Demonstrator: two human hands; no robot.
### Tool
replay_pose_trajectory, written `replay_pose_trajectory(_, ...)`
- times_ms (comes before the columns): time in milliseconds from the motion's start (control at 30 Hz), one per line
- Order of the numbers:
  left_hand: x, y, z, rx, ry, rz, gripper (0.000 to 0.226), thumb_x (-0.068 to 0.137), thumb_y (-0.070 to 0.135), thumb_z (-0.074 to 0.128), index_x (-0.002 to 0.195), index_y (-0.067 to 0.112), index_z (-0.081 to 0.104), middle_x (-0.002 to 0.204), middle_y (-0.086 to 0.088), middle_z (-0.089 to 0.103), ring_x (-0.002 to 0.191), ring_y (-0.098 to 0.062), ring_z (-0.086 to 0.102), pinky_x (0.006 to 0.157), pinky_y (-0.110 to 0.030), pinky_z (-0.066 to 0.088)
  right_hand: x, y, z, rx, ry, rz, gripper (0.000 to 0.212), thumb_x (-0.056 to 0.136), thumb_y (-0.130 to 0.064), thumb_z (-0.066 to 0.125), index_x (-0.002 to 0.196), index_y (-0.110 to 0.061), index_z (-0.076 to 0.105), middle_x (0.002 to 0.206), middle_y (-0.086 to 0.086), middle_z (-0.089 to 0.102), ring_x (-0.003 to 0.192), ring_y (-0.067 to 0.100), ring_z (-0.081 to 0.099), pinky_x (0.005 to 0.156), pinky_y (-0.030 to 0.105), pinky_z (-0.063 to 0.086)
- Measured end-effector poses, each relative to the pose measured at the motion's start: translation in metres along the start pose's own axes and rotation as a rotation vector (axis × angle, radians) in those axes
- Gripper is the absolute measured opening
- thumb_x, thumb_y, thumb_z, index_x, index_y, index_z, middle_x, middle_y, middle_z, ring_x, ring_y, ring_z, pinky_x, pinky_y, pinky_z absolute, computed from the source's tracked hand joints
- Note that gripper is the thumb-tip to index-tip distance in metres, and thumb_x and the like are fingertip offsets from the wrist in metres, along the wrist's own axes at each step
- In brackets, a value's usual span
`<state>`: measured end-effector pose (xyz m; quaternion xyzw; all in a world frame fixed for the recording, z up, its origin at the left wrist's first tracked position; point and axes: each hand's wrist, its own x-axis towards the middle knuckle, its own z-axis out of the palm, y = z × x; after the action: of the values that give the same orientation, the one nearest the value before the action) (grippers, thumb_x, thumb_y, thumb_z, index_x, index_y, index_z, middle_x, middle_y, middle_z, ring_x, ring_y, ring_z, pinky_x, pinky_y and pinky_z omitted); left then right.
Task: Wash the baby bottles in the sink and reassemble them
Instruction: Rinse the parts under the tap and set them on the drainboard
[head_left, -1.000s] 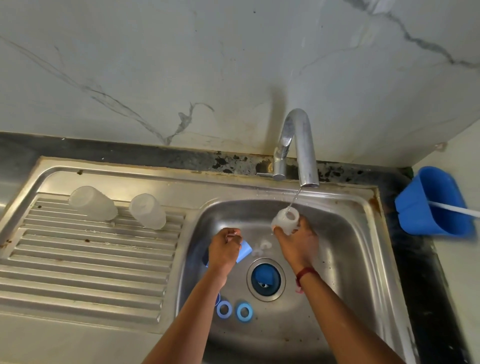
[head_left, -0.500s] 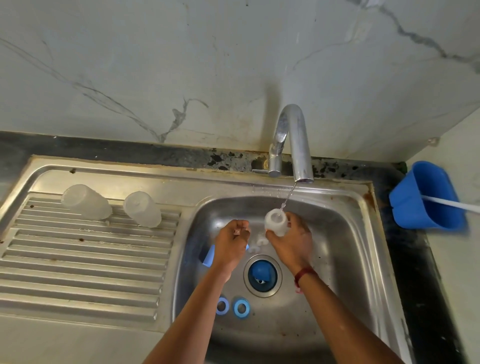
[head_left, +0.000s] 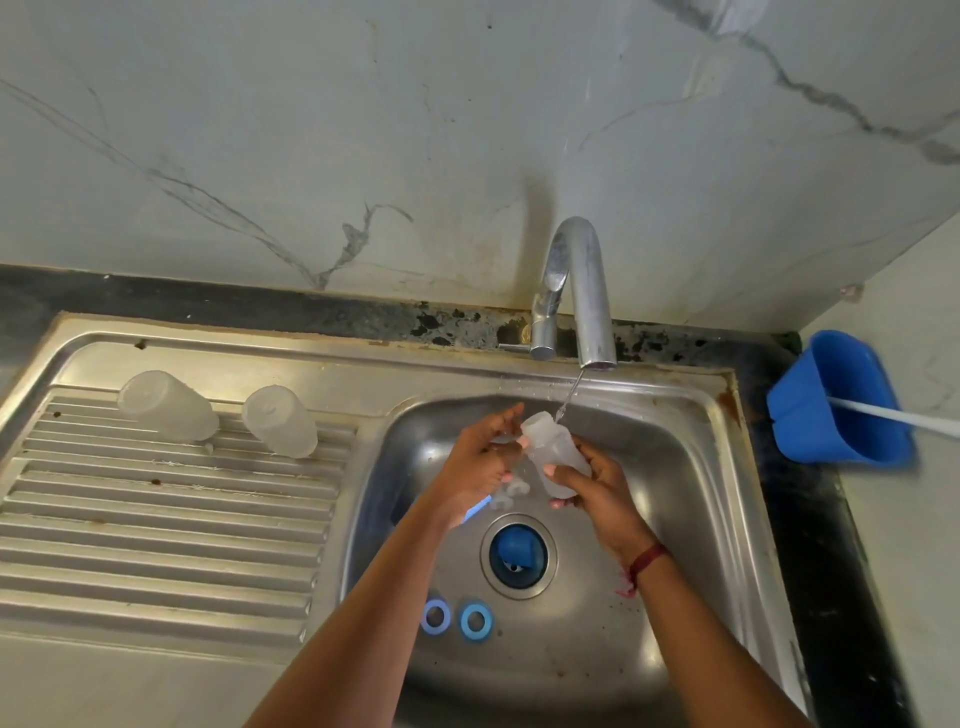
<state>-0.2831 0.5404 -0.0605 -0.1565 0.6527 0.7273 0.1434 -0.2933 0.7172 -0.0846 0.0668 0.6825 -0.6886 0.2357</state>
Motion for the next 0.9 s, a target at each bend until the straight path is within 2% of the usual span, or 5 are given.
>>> replay_pose_trajectory(233, 0.001, 0.008, 0.000, 0.081, -0.164, 0.023, 0.039, 0.095, 0.003, 0.061, 0.131, 0.018, 0.057, 0.101, 0.006, 0.065, 0.085, -0.008, 0.063, 0.072, -0.026, 0.055, 0.006, -0.022, -0.024, -0.065, -0.115, 0.058, 0.054, 0.060, -0.041, 0.078, 0.110, -0.028, 0.064, 0.095, 0.005, 0.070, 0.070, 0.017, 0.063, 0.049, 0.024, 0.044)
replay_pose_trajectory(400, 0.003, 0.004, 0.019, 0.064, 0.025, -0.046, 0.017, 0.097, 0.013, 0.061, 0.112, 0.004, 0.063, 0.085, -0.007, 0.063, 0.070, -0.016, 0.059, 0.063, -0.032, 0.050, 0.006, -0.028, -0.016, 0.185, 0.098, -0.005, 0.033, 0.085, -0.021, 0.069, 0.116, -0.016, 0.058, 0.109, 0.012, 0.067, 0.087, 0.019, 0.066, 0.057, 0.025, 0.052)
replay_pose_trajectory(533, -0.003, 0.007, 0.037, -0.119, 0.178, -0.156, 0.027, 0.095, 0.030, 0.064, 0.087, 0.004, 0.067, 0.070, -0.011, 0.061, 0.054, -0.016, 0.052, 0.058, -0.031, 0.045, 0.001, -0.021, -0.010, 0.383, 0.119, -0.006, 0.047, 0.083, -0.016, 0.072, 0.127, -0.012, 0.057, 0.105, 0.010, 0.068, 0.086, 0.019, 0.065, 0.059, 0.026, 0.050)
replay_pose_trajectory(767, -0.007, 0.009, 0.038, -0.141, 0.187, -0.239, 0.058, 0.085, 0.060, 0.065, 0.100, 0.004, 0.068, 0.076, -0.006, 0.069, 0.061, -0.016, 0.060, 0.065, -0.034, 0.054, 0.001, -0.020, -0.005, 0.442, 0.234, 0.086, 0.050, 0.084, -0.036, 0.072, 0.125, -0.009, 0.060, 0.096, 0.008, 0.066, 0.065, 0.014, 0.059, 0.050, 0.024, 0.051)
replay_pose_trajectory(900, -0.007, 0.003, 0.025, -0.231, 0.230, -0.233, 0.034, 0.098, 0.034, 0.060, 0.113, 0.005, 0.061, 0.094, -0.007, 0.066, 0.074, -0.017, 0.061, 0.064, -0.030, 0.053, 0.002, -0.030, -0.001, 0.439, 0.297, 0.158, 0.037, 0.087, -0.041, 0.069, 0.110, -0.012, 0.066, 0.089, 0.009, 0.065, 0.058, 0.012, 0.056, 0.047, 0.022, 0.051)
